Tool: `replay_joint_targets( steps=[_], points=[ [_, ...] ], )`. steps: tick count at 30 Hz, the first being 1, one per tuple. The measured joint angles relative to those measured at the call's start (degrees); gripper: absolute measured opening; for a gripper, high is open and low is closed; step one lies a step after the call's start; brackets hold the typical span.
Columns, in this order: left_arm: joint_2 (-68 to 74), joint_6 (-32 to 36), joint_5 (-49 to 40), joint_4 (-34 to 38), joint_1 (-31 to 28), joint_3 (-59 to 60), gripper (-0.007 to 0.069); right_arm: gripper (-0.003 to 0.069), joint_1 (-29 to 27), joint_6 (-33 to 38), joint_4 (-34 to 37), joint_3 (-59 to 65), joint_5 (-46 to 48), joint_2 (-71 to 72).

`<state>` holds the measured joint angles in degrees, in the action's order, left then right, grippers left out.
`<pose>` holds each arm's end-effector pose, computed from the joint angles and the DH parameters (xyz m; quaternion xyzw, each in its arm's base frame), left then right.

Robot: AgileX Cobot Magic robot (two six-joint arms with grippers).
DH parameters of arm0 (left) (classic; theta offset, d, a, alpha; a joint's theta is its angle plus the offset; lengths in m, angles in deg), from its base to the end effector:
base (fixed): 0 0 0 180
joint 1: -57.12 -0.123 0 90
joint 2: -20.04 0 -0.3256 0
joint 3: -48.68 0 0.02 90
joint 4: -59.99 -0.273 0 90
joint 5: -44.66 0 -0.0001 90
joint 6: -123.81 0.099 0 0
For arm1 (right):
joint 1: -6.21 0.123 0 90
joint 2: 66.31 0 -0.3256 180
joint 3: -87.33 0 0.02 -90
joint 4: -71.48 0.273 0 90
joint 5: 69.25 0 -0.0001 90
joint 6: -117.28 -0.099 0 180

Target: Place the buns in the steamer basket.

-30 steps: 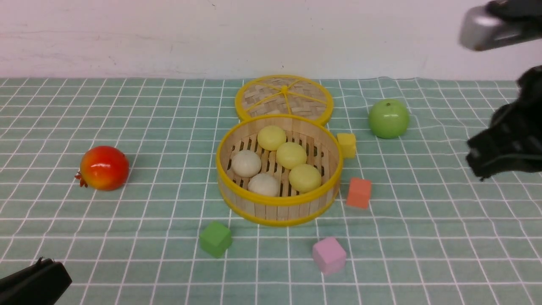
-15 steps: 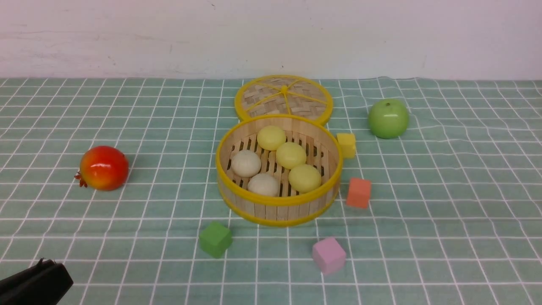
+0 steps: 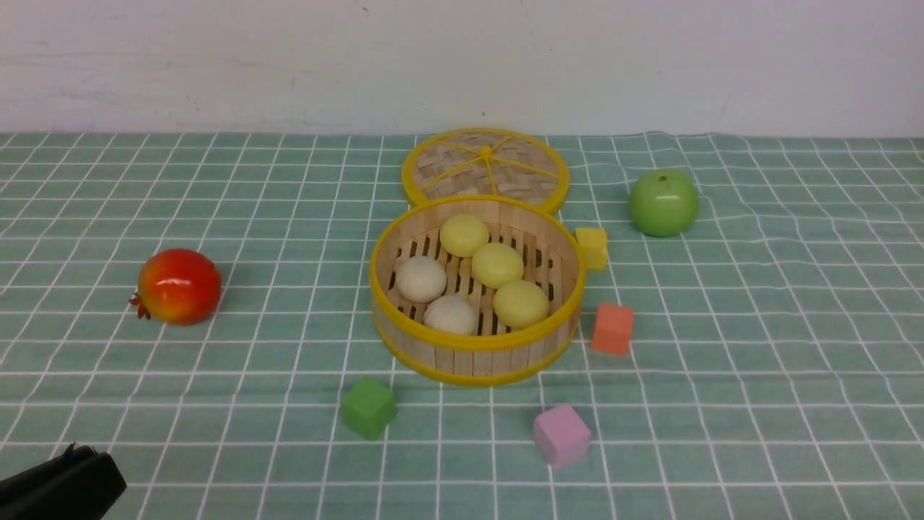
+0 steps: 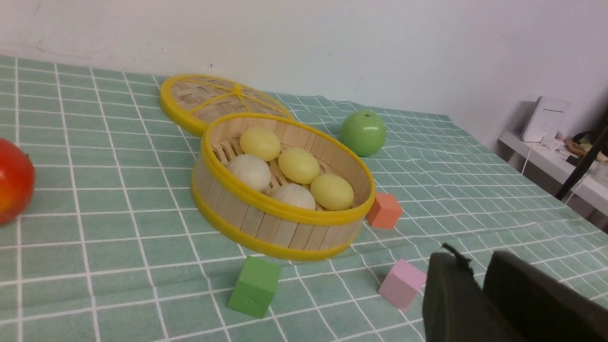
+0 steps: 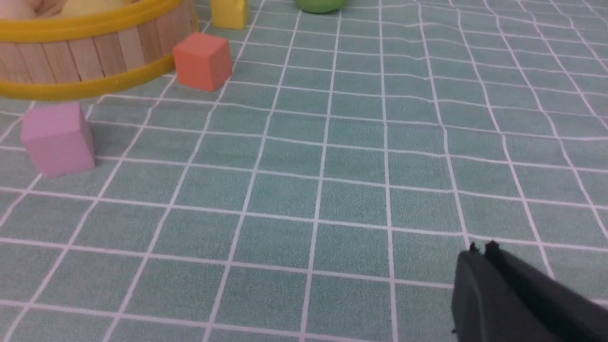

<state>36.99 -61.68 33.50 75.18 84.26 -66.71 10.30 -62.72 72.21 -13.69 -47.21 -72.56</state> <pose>0.0461 -0.0293 0.2736 0.0599 0.7189 -0.2958 0.6262 0.0411 0.0034 0.1716 -0.0254 0.8048 0.0266 0.5923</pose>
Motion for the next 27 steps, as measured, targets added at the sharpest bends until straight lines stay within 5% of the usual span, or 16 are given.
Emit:
replay_joint_targets(
  steps=[27],
  points=[
    [0.1, 2.7, 1.8, -4.0, 0.0, 0.6, 0.0122, 0.0000, 0.0, 0.0, -0.1, 0.0, 0.0, 0.0]
  ],
)
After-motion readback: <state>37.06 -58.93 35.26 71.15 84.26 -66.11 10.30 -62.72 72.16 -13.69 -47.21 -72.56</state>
